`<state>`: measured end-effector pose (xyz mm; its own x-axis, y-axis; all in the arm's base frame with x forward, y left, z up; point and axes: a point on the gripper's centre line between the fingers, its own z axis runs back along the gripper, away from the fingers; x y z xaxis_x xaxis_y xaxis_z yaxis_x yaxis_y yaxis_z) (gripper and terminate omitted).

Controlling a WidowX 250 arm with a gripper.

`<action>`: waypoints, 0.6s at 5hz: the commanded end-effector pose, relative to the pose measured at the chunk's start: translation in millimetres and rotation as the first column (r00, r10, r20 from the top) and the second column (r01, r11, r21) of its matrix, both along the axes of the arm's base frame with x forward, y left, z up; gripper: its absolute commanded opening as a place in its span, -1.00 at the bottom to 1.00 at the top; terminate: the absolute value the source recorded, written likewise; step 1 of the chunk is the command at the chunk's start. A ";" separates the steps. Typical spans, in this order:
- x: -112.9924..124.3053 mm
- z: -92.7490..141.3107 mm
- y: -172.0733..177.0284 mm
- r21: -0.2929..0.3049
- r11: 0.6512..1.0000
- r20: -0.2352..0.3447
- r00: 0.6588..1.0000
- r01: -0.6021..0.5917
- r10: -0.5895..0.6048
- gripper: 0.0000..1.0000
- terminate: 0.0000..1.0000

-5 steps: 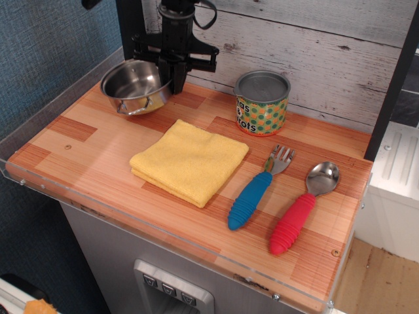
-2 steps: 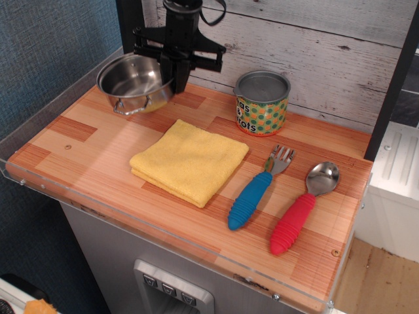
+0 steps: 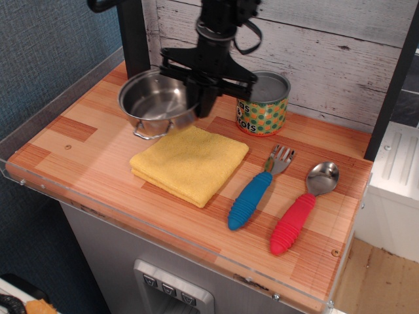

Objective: Place the silver pot on top of the yellow rag.

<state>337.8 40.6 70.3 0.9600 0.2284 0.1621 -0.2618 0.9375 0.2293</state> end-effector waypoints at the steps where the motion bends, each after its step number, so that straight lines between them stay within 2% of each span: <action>1: -0.3 11.8 -27.7 0.025 0.999 0.051 0.998 0.024 -0.026 -1.00 -1.00; 3: -11.4 -2.3 -31.1 0.024 1.000 0.034 0.999 0.018 -0.019 -1.00 -1.00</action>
